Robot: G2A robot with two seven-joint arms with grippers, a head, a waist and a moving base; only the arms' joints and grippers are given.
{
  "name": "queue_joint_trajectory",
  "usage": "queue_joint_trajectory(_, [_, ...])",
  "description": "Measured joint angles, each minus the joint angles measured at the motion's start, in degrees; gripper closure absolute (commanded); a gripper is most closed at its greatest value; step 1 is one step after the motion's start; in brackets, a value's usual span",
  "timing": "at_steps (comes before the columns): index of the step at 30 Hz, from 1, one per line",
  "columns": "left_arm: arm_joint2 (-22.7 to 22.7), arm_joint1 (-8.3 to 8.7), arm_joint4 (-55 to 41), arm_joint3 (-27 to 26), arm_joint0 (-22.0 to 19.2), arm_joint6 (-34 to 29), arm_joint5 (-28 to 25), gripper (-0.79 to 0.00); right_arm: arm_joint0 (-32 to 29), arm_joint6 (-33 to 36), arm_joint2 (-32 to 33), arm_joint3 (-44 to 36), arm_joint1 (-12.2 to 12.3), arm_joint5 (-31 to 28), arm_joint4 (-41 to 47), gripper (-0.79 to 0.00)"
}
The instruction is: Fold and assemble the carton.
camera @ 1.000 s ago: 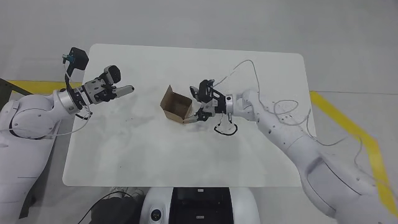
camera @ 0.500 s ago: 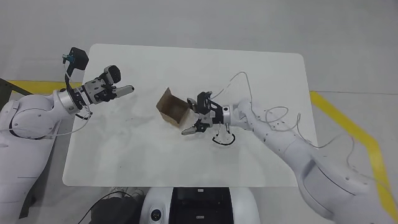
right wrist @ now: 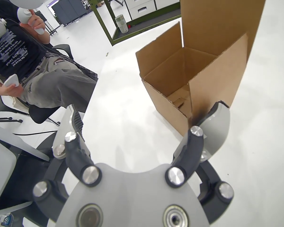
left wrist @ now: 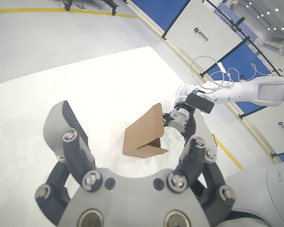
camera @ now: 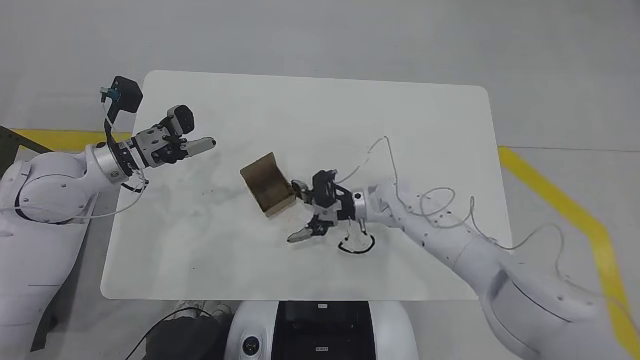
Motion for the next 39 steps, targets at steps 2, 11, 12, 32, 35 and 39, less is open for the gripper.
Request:
queue_joint_trajectory(2, [0.0,0.0,0.0,0.0,0.0,0.0,0.0,-0.785,0.07,-1.08,0.97,-1.16,0.83,0.05,-0.78,-0.785])
queue_joint_trajectory(11, [0.0,0.0,0.0,0.0,0.0,0.0,0.0,-0.785,1.02,4.31,6.04,-7.41,3.2,0.0,-1.49,-0.785])
queue_joint_trajectory(12, [0.0,0.0,0.0,0.0,0.0,0.0,0.0,-0.785,1.03,5.11,6.24,-8.18,3.24,-0.02,-1.33,-0.785])
queue_joint_trajectory(32, [0.0,0.0,0.0,0.0,0.0,0.0,0.0,-0.785,1.05,16.6,4.2,-14.64,1.22,0.0,3.62,-0.785])
queue_joint_trajectory(35, [0.0,0.0,0.0,0.0,0.0,0.0,0.0,-0.785,1.04,16.57,4.3,-15.21,0.91,0.0,3.1,-0.785])
queue_joint_trajectory(39, [0.0,0.0,0.0,0.0,0.0,0.0,0.0,-0.785,0.84,16.46,4.29,-15.85,0.57,0.0,2.43,-0.785])
